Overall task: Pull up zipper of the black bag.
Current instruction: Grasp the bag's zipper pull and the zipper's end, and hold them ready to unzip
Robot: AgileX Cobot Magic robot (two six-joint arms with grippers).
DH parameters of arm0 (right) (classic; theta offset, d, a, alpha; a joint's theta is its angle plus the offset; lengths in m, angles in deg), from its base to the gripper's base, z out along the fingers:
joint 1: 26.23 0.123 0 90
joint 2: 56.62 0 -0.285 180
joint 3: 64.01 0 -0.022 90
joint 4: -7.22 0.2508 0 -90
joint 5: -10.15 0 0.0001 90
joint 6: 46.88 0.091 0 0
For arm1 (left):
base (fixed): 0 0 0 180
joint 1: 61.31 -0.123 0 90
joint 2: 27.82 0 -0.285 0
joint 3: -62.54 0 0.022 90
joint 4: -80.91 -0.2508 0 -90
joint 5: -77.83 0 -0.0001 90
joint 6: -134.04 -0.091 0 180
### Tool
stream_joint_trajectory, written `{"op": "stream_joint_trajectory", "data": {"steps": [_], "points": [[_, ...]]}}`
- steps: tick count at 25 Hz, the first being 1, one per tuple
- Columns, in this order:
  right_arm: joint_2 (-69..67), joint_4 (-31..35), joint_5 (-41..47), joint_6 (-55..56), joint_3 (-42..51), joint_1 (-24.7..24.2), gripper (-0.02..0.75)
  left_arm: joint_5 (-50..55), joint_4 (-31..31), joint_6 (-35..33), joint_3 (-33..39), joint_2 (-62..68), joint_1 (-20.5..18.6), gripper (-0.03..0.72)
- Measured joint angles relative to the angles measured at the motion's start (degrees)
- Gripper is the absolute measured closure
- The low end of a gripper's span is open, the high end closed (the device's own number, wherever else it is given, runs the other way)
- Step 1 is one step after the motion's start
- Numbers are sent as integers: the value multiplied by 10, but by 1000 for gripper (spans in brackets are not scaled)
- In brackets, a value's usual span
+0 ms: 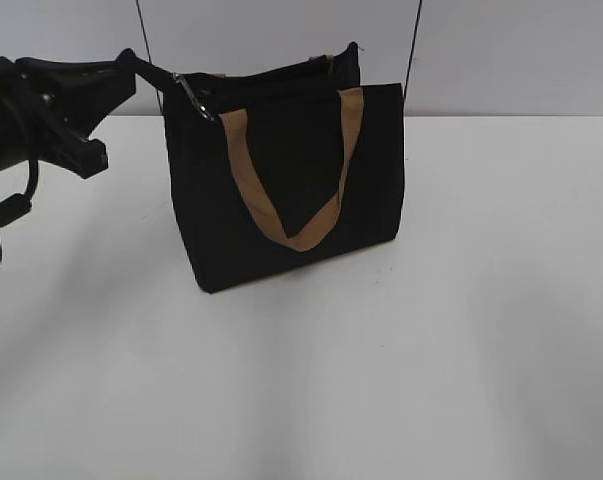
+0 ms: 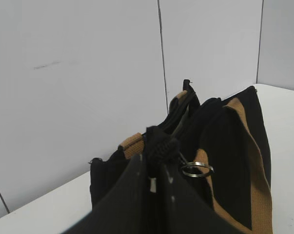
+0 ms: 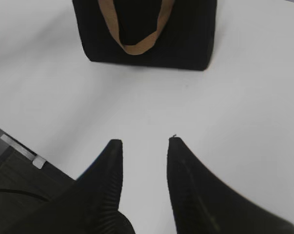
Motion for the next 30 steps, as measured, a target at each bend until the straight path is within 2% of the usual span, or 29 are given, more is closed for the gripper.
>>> {"op": "stream_joint_trajectory", "data": {"steps": [13, 17, 24, 30], "points": [[-227, 240, -33, -278, -89, 6, 486, -37, -1, 39, 0, -4, 1, 666], [-297, 274, -62, -348, -121, 65, 458, -37, 2, 39, 0, -4, 1, 666], [-411, 281, -190, -361, -191, 202, 413, -38, 5, 39, 0, -4, 1, 666], [-517, 283, -240, -369, -260, 265, 412, -38, 7, 39, 0, -4, 1, 666]]}}
